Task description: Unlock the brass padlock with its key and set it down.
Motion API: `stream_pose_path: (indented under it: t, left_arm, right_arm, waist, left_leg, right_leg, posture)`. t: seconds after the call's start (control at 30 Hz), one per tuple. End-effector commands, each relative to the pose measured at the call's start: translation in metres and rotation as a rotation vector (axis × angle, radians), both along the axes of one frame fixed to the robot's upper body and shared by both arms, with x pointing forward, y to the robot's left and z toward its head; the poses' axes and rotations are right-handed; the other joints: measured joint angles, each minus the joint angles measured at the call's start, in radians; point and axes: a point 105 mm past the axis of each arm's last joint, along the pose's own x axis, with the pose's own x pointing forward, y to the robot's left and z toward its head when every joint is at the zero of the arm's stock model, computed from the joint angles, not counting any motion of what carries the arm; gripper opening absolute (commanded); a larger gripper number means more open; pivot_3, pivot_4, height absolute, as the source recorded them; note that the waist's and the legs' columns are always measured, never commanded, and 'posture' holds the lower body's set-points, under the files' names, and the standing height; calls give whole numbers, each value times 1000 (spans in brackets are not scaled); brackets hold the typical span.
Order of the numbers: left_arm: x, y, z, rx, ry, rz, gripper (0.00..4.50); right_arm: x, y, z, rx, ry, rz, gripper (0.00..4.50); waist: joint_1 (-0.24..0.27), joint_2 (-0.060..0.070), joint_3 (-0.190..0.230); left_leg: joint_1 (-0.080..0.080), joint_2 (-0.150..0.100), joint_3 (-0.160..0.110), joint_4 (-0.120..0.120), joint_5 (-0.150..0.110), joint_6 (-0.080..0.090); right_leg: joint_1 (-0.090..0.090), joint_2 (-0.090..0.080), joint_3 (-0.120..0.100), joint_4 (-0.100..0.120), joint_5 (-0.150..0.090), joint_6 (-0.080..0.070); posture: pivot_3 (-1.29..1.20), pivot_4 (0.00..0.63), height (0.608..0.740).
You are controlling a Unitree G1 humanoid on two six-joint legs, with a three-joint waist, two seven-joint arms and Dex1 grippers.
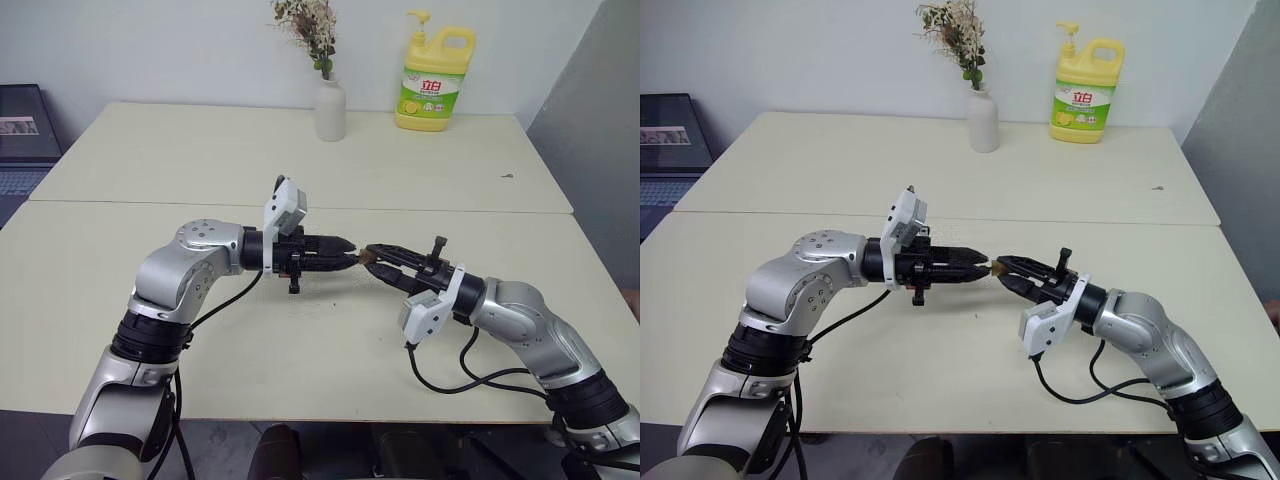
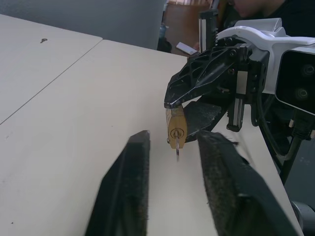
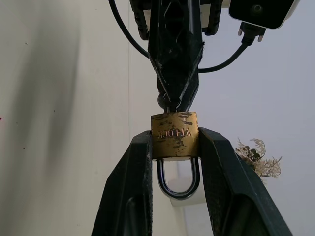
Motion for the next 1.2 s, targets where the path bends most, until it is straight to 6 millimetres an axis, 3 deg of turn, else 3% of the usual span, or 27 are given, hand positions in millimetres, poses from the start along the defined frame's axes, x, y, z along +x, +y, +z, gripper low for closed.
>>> stream_pose_path:
  t: [0.03,0.07,0.63,1.2]
  left_arm:
    - [-3,-4,7,-2,-39,-31,202]
    - [-3,-4,7,-1,-39,-32,0]
    - [-8,-5,4,-13,-49,-61,0]
    - [-24,-11,-1,93,-547,-187,0]
  right_arm:
    - [-3,1,16,38,-41,16,932]
    - [-3,1,16,38,-40,17,932]
    - [-1,0,18,66,-27,8,932]
    - [4,1,24,145,31,-15,932]
  waist:
    - [0,0,0]
    - [0,0,0]
    - [0,0,0]
    - [0,0,0]
  left_leg:
    - [0,0,0,0,0,0]
    - [0,0,0,0,0,0]
    - [0,0,0,0,0,0]
    - [0,0,0,0,0,0]
  right_leg:
    - [0,0,0,0,0,0]
    - [0,0,0,0,0,0]
    - [0,0,0,0,0,0]
    - [0,0,0,1,0,0]
  posture:
    - [0,150,740]
    - [0,150,740]
    - [0,150,740]
    - [0,150,740]
